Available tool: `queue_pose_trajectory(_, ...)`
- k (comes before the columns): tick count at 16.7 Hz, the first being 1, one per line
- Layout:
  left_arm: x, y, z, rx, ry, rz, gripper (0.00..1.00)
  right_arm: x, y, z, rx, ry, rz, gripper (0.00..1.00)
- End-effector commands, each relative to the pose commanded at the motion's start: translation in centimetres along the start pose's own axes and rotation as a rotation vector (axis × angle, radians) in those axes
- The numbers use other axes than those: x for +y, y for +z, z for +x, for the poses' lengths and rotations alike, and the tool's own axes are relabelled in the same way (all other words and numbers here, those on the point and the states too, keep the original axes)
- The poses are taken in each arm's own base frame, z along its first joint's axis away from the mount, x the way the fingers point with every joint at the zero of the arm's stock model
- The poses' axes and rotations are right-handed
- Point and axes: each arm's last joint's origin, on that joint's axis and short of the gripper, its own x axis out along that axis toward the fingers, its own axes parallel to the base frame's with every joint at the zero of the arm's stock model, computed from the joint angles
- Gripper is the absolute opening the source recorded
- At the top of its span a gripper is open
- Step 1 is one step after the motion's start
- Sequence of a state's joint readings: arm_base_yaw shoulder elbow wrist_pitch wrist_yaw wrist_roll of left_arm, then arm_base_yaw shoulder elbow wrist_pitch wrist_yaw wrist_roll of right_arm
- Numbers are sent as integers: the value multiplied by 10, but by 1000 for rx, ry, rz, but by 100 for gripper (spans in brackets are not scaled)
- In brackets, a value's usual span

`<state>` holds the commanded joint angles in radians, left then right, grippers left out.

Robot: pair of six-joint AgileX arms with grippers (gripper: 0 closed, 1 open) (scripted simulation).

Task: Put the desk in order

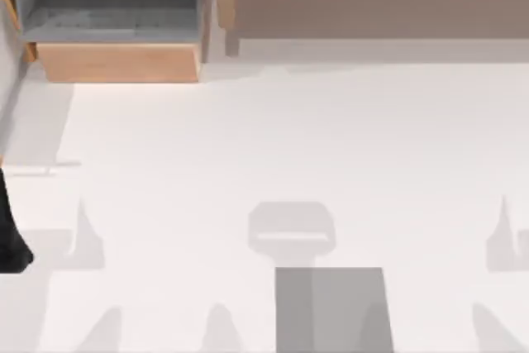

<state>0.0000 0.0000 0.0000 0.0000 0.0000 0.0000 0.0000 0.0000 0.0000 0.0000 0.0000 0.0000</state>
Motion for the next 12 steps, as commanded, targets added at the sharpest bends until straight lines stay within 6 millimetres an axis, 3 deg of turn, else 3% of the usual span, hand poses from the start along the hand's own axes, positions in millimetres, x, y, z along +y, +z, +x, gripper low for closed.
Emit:
queue_pose_trajectory(5,1,11,0,29,6,9,100,0,0,0,0,0,0,100)
queue_pose_trajectory(9,5,50,7,148,40,39,100,0,0,0,0,0,0,100)
queue_pose_trajectory(12,12,90,24,288,77,65,100,0,0,0,0,0,0,100)
